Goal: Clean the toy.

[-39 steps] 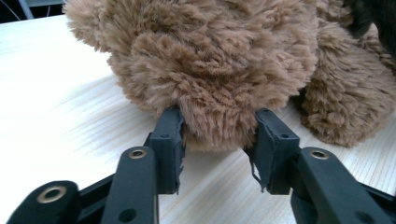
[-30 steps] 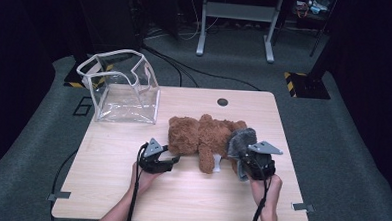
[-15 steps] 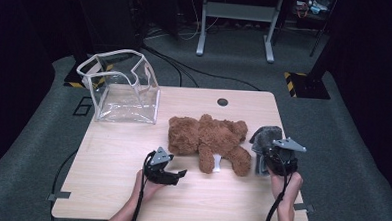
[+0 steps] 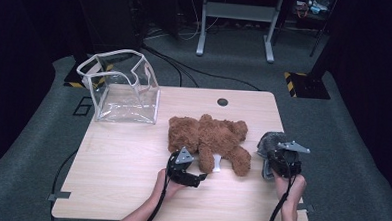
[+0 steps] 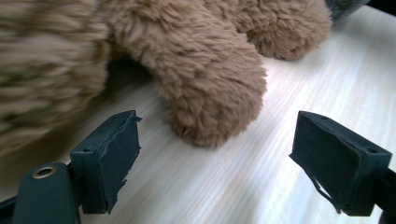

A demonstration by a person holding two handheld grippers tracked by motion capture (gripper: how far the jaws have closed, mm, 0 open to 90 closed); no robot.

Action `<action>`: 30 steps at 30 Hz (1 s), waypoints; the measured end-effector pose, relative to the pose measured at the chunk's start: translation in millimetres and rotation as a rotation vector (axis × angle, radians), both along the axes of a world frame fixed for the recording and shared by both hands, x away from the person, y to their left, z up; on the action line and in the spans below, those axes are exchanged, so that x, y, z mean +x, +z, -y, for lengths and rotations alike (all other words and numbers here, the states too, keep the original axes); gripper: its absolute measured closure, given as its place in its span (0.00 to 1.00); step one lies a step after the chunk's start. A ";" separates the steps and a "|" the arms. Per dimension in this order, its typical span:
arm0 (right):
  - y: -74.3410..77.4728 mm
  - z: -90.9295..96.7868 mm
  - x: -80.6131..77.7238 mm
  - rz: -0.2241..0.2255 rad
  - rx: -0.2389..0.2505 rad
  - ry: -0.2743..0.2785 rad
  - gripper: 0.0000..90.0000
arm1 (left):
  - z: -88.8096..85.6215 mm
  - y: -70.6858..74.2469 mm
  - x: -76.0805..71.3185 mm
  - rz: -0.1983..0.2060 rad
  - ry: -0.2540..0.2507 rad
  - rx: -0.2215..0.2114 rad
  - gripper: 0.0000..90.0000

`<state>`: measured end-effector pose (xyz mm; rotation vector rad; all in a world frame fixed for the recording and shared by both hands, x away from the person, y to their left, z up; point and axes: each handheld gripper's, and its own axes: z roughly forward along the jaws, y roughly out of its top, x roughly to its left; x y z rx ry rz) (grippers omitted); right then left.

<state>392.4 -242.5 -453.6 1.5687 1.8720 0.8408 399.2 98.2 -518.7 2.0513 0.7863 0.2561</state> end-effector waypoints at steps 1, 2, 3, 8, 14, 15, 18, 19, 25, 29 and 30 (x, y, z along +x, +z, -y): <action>-1.1 0.2 -0.1 -0.002 0.000 0.000 0.84 | 3.0 -1.1 1.5 -0.003 0.013 0.000 0.17; -2.2 0.6 -0.1 -0.006 -0.001 0.002 0.84 | 5.5 -1.8 2.9 -0.007 0.026 -0.004 0.17; -3.1 0.9 0.1 -0.006 0.001 0.000 0.84 | 7.5 -1.8 4.6 -0.009 0.033 0.002 0.17; -5.7 2.5 -0.3 -0.013 0.001 -0.002 0.83 | 17.4 -1.7 11.8 -0.010 0.064 0.003 0.17; -6.9 1.9 -0.7 -0.017 0.000 0.005 0.83 | 27.2 -0.6 14.4 -0.008 0.076 0.020 0.13; -6.8 1.5 -1.0 -0.020 -0.001 0.001 0.83 | 28.4 -0.5 14.6 -0.008 0.073 0.026 0.12; -7.4 0.6 -1.2 -0.021 0.000 0.001 0.83 | 31.8 -1.3 13.8 -0.007 0.067 0.035 0.14; -7.6 0.6 -1.3 -0.019 -0.002 0.003 0.83 | 32.6 -1.5 13.6 -0.003 0.064 0.045 0.19; -9.6 -0.2 -1.2 -0.028 0.005 0.000 0.83 | 35.8 -3.5 13.5 -0.007 0.078 0.059 0.43; -10.7 2.3 -1.4 -0.029 0.000 -0.002 0.83 | 36.1 -3.1 14.8 -0.011 0.089 0.064 0.55; -10.9 2.7 -1.4 -0.027 0.005 -0.006 0.83 | 36.2 -2.8 14.9 -0.008 0.089 0.065 0.58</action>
